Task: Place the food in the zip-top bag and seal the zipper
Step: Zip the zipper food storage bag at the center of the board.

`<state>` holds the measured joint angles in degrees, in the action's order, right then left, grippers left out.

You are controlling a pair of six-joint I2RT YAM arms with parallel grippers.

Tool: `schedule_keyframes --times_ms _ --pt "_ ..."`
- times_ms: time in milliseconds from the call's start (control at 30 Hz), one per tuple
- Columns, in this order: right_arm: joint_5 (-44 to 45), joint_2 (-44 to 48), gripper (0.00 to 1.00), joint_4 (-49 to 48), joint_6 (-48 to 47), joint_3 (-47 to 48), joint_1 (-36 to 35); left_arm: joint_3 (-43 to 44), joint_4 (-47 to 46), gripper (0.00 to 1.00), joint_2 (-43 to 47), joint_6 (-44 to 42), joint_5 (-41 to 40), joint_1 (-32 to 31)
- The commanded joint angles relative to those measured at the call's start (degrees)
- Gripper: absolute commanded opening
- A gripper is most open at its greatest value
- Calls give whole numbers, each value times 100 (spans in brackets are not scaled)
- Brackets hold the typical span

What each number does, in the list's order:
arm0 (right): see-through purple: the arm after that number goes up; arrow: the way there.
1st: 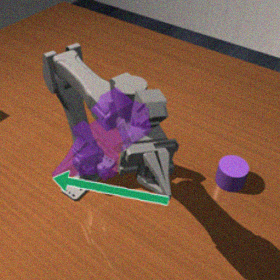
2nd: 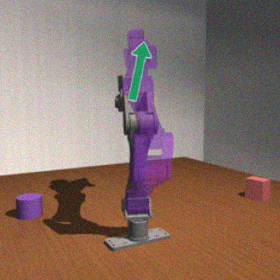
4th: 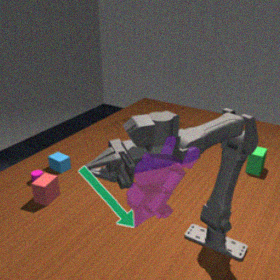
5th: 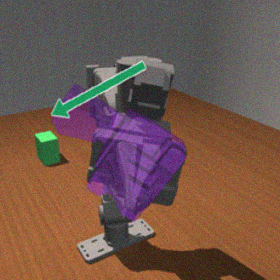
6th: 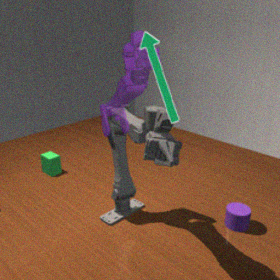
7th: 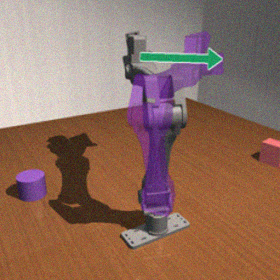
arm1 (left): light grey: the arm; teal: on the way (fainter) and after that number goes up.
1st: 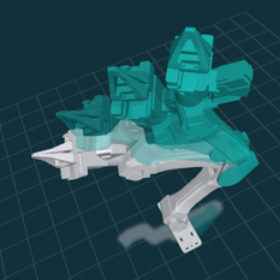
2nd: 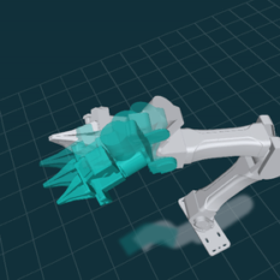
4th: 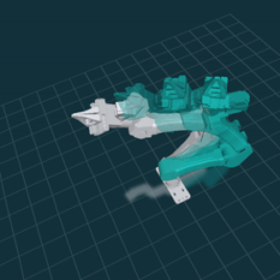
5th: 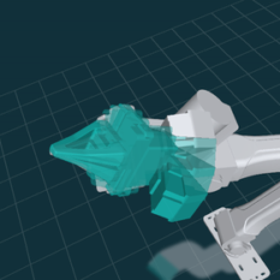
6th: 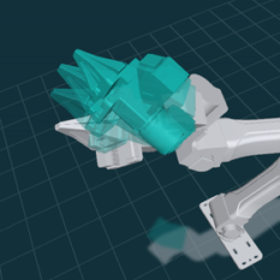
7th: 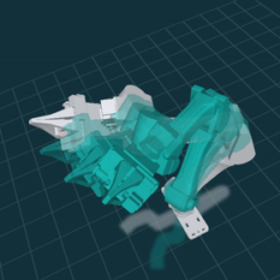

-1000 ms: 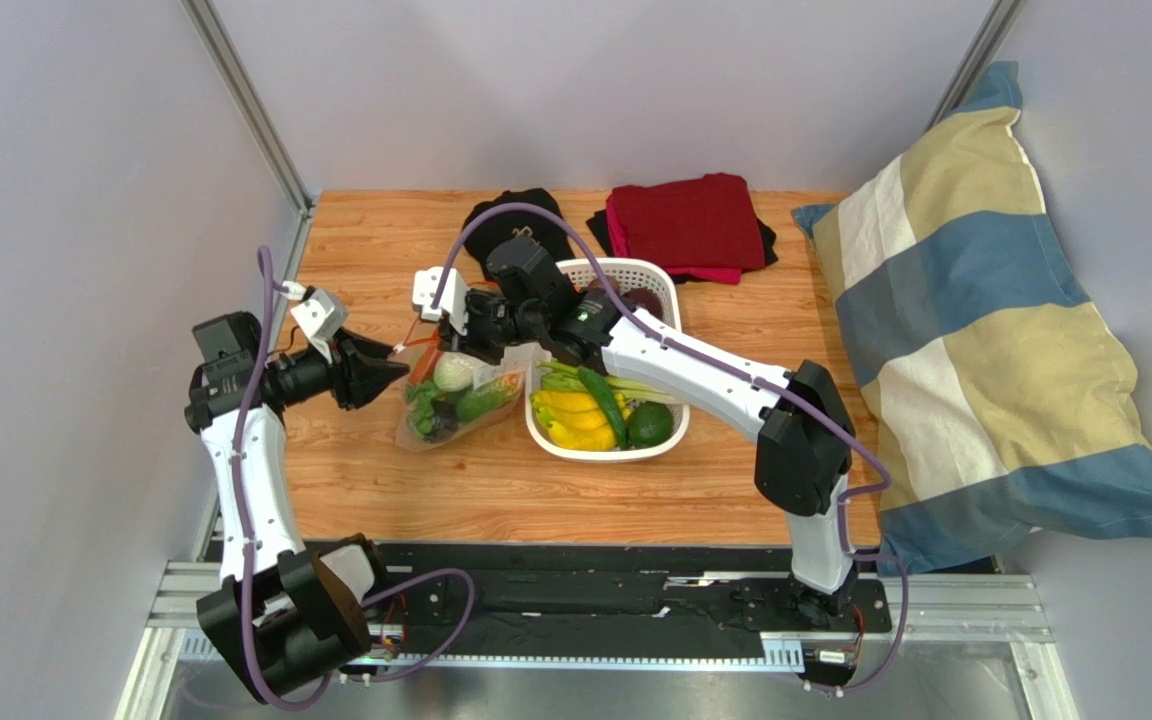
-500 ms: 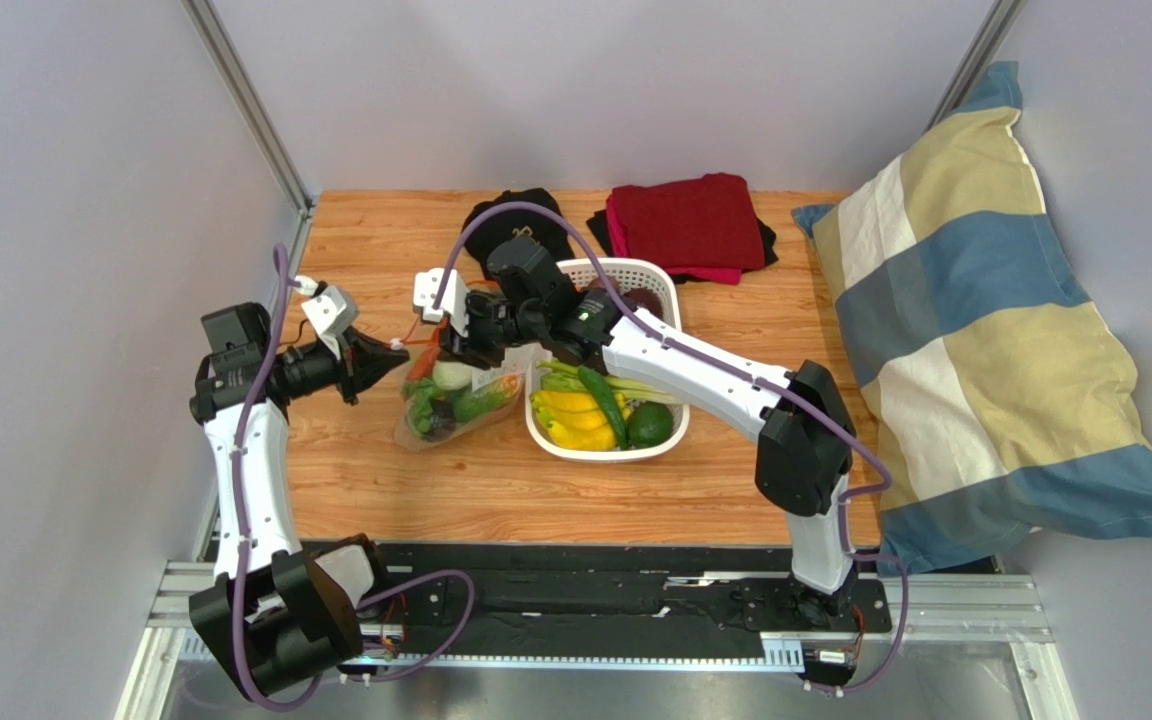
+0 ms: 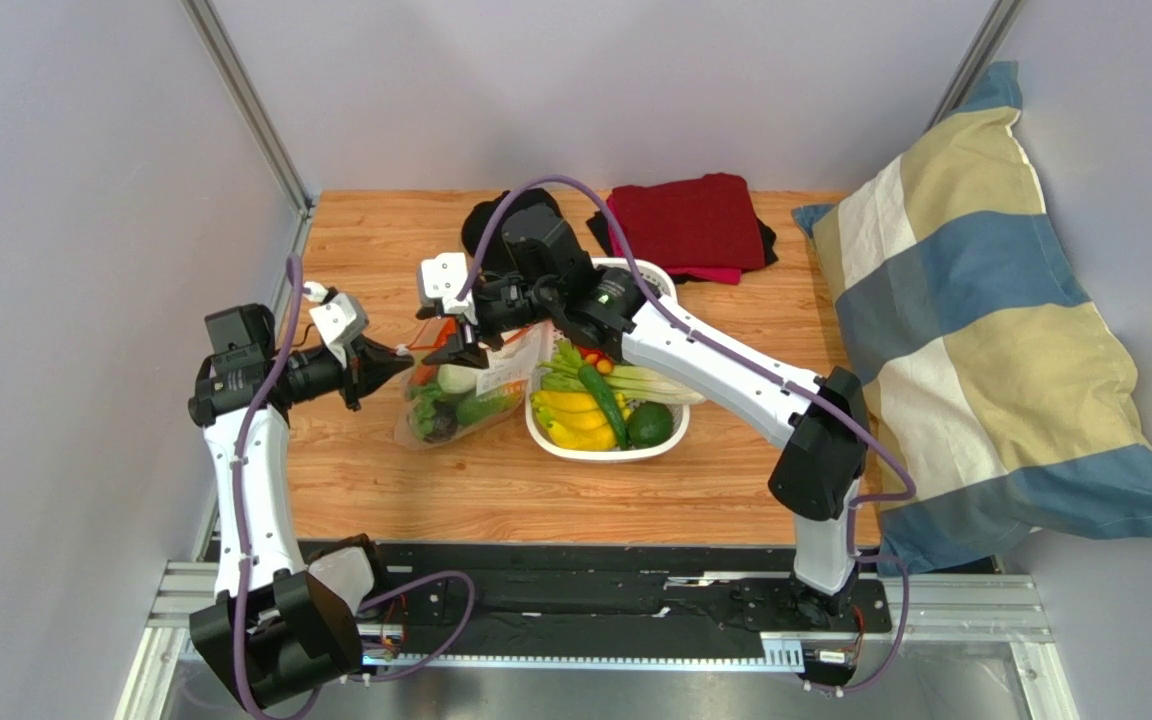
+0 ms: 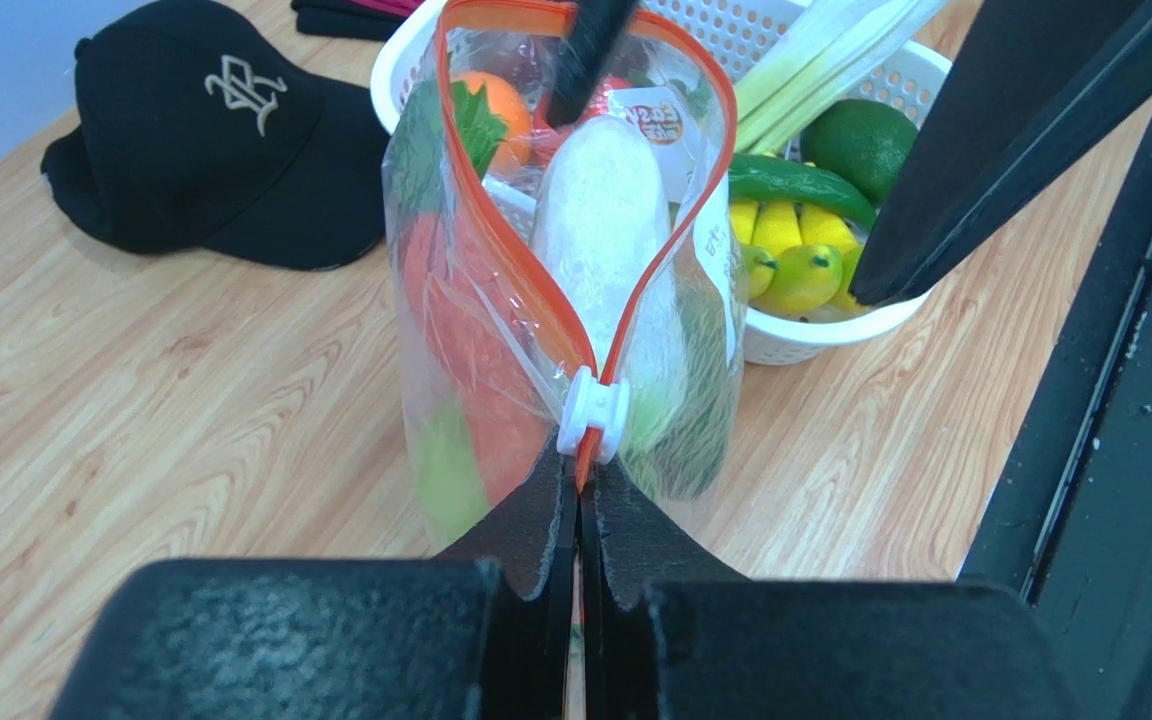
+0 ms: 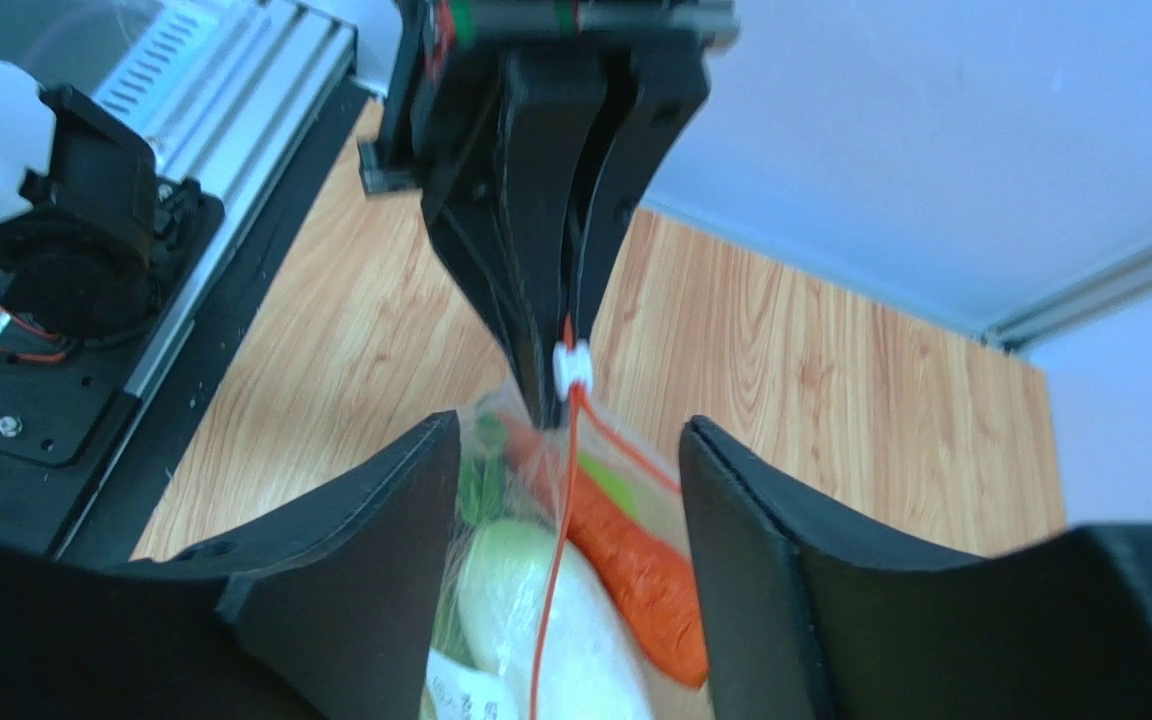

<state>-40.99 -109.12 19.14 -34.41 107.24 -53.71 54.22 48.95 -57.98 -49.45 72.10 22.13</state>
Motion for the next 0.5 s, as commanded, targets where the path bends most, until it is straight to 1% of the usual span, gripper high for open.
schedule_keyframes --times_ms 0,167,267,467 --pt "-629 -310 56 -51 -127 726 -34 221 44 0 155 -390 165 -68" --pt "-682 -540 51 440 -276 1088 -165 212 62 0 243 -329 129 -112" --pt "-559 -610 51 687 -382 1106 -245 195 62 0 269 -267 103 -112" --pt "20 -698 48 811 -513 1053 -341 168 80 0 322 -267 94 -112"
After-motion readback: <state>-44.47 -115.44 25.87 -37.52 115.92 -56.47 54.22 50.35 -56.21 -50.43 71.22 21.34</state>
